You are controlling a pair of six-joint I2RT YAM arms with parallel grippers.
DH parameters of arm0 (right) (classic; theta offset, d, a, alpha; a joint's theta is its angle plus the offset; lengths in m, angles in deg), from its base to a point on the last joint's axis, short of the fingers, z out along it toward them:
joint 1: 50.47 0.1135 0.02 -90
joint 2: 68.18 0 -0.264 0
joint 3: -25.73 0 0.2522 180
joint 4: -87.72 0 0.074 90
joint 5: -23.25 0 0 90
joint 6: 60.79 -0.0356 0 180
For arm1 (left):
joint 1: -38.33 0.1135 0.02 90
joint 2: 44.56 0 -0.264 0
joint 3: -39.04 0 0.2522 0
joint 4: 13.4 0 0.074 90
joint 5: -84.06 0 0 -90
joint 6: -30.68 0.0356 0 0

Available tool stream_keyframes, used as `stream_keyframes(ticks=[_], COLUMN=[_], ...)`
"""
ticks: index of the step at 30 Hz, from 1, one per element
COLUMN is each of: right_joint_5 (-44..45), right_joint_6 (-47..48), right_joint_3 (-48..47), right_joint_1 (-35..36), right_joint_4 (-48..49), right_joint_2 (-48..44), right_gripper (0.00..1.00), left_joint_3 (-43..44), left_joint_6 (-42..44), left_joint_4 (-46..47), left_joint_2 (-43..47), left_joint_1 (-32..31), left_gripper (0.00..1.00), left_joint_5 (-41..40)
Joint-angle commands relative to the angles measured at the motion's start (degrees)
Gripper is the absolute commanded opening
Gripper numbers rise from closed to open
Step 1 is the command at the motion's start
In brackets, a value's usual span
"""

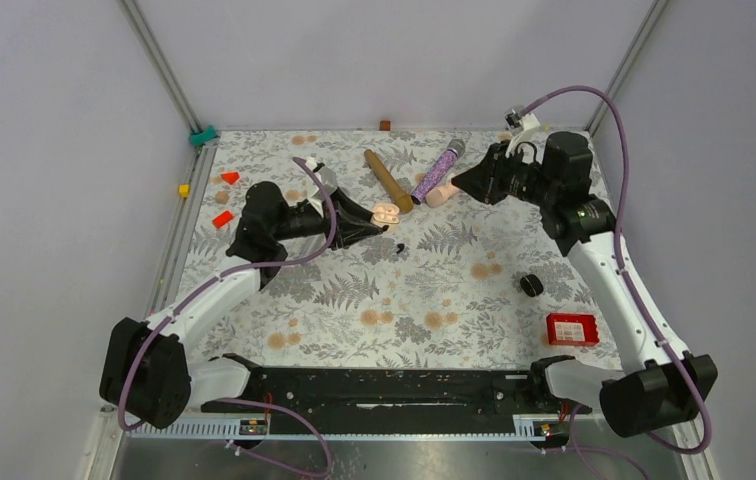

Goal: Insert the wireless bluetooth earbuds into the charging case
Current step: Place the earbud in the charging case.

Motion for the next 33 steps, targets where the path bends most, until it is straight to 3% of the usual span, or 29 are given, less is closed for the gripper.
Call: stream_keyframes(ticks=[1, 6, 13, 19, 33], right_joint_5=[-3.0, -3.9, -6.8, -11.4, -15.1], right_joint_6=[-9.7, -14.2, -18.1, -19.4, -15.8], right_joint_3=[4.9, 10.5, 16.8, 22.2, 24.9], right_joint_1=[3.9, 7.8, 9.8, 10.9, 13.7], right_joint_4=[21.1, 29.9, 39.0, 50.4, 54.7], right_joint_2=[-5.5, -9.4, -10.7, -11.4, -10.8], right_gripper=[0.1, 0.1, 0.1, 0.09, 0.07], left_joint_3=[2.4, -2.8, -6.1, -9.7, -10.5], left_joint_6=[-2.1, -10.7, -8.8, -13.9, -14.3], left_joint_4=[6.7, 23.8, 27.8, 40.2, 39.9], left_joint_2=[-1.0, -0.7, 0.8, 0.3, 0.7], left_joint_1=[-0.2, -0.6, -1.8, -1.8, -1.8], left_gripper=[0.0, 0.0, 0.0, 0.0, 0.0], left_joint_5=[2.1, 3.9, 6.3, 5.7, 4.1])
